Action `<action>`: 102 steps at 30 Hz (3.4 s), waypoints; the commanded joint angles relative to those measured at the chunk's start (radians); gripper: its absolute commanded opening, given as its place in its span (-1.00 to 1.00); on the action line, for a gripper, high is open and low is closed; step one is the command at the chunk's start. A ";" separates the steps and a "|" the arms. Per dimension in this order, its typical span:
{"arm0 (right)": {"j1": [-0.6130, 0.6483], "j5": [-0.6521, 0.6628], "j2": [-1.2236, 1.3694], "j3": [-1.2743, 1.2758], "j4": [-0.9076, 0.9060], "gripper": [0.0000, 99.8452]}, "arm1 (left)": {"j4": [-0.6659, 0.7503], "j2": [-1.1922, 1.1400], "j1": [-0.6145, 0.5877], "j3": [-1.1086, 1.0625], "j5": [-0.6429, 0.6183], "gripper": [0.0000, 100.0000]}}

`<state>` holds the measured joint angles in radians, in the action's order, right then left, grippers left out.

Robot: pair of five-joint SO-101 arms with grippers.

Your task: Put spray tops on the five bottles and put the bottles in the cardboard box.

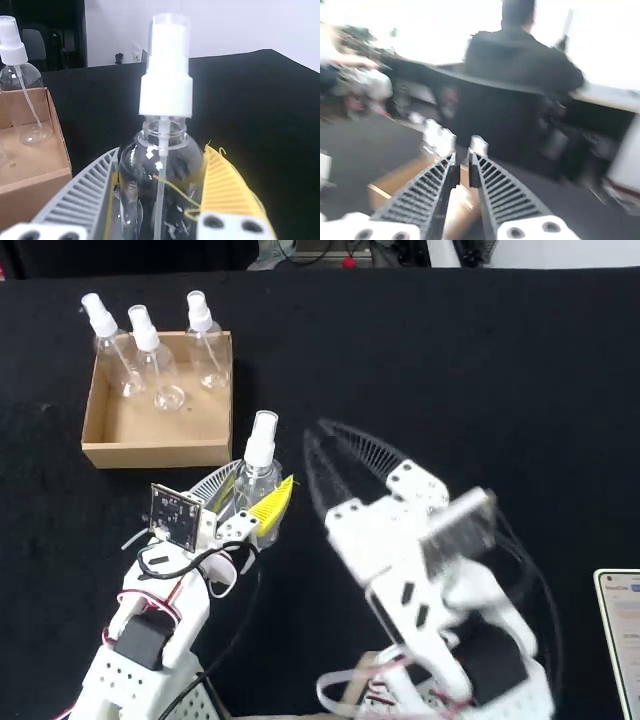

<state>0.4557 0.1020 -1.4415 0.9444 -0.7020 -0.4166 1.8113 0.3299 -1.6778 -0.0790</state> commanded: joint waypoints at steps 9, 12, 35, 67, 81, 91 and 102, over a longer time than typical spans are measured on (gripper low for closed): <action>-0.138 0.006 0.022 0.340 0.130 -0.93 | 0.009 0.012 -0.269 0.127 0.003 -0.74; -0.140 0.006 0.022 0.421 0.201 -0.93 | 0.011 0.011 -0.372 0.168 0.003 -0.74; -0.137 0.008 0.025 0.753 0.598 -0.93 | 0.532 -0.049 -0.515 0.102 0.003 -0.74; -0.138 0.015 0.028 0.753 0.586 -0.93 | 1.178 -1.633 -0.702 0.723 0.003 -0.73; -0.138 0.015 0.024 0.753 0.586 -0.93 | 1.367 -1.933 -0.707 0.823 0.003 -0.73; -0.138 0.015 0.022 0.753 0.586 -0.93 | 1.369 -1.949 -0.777 0.803 0.003 -0.73; -0.140 0.015 0.022 0.753 0.586 -0.93 | 1.366 -1.950 -0.774 0.791 0.129 -0.74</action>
<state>0.3314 0.1097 -1.4231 1.6978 -0.1327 0.9275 -0.1465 -0.4388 -0.9030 0.0130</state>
